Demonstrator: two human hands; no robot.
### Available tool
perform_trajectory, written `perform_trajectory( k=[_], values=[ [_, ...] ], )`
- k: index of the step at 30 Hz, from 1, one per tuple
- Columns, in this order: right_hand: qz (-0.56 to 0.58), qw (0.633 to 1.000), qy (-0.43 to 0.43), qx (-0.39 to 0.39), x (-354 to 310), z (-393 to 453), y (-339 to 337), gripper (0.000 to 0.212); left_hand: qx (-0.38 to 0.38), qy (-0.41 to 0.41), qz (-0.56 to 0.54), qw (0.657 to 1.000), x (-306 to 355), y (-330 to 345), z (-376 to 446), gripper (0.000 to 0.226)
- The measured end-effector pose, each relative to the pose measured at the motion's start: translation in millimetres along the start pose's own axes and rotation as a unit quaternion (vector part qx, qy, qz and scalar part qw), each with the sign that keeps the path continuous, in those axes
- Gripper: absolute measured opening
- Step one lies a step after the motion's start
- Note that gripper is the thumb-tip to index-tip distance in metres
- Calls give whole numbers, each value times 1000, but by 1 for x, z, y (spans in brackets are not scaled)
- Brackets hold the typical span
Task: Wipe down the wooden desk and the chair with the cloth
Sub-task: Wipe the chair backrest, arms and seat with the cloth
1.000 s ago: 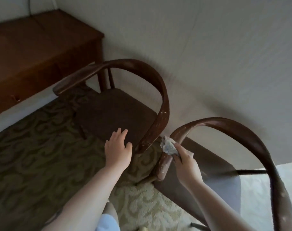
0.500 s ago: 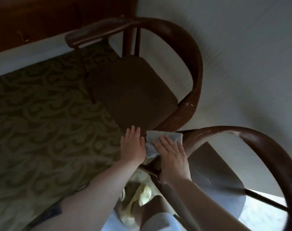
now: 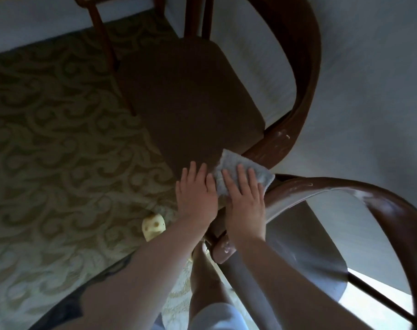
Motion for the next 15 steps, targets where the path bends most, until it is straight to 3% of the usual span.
perform_trajectory(
  k=[2, 5, 10, 12, 14, 15],
  values=[
    [21, 1000, -5, -17, -17, -14, 13, 67, 92, -79, -91, 988, -1, -13, -4, 70],
    [-36, 992, -118, -28, -29, 9, 8, 60, 159, -156, -180, 958, -7, -22, -12, 46],
    [13, 1000, 25, 7, 21, 31, -12, 70, 168, -192, -103, 962, 0, -22, -13, 45],
    [18, 998, -44, -32, -4, 6, 3, 79, 200, -231, -118, 945, -7, -25, -15, 43],
    [-67, 980, -183, -39, -23, 7, 6, 76, 216, -242, -130, 937, -11, -25, -13, 43],
    [-107, 971, -206, -60, -20, 21, 5, 72, 215, -236, -126, 939, -11, -26, -12, 45]
  ],
)
Point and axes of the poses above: each hand's wrist, its own z-axis towards the middle knuckle, its own y-axis out of the palm, x = y × z, the point moved 9 cm from there along z, towards the middle knuckle, and after that the axes turned 14 degrees about y, right-handed, at the moved point
